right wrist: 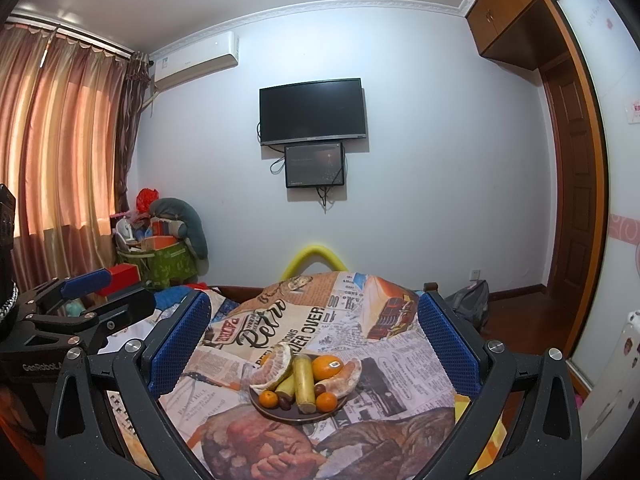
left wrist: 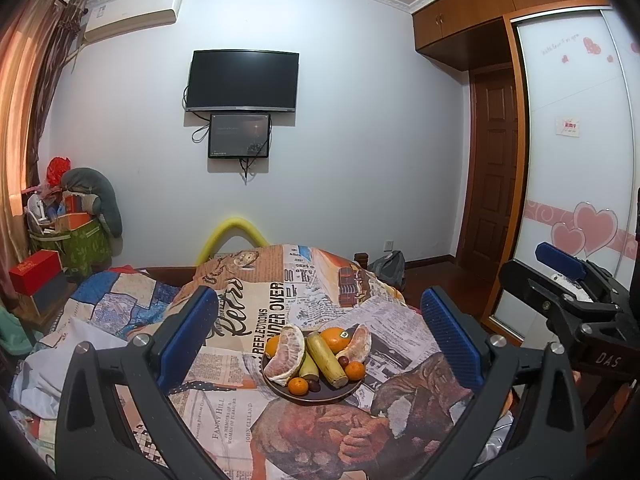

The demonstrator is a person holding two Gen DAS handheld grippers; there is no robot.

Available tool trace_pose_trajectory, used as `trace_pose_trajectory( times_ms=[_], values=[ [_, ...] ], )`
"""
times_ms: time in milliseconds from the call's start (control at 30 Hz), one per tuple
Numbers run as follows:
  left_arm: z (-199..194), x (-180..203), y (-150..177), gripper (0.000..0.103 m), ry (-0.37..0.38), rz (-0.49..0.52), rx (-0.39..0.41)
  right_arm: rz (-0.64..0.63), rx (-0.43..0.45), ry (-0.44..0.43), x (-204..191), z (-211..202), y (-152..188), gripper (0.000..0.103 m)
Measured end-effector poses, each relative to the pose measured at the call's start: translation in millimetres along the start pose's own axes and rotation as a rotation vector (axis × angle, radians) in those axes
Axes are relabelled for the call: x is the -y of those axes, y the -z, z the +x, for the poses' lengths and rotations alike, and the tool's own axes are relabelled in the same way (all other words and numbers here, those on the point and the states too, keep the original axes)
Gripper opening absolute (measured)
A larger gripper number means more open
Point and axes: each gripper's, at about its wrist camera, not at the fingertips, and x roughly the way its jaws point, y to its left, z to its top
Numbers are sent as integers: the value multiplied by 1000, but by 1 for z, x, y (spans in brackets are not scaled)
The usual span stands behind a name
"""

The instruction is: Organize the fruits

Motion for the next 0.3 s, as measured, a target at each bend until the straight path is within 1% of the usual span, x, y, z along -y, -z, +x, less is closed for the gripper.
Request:
trace_pose_trajectory(
  times_ms=[300],
  values=[
    [1, -1, 0, 103, 9, -4, -9, 3, -10, 4, 3, 4, 3, 103]
  ],
)
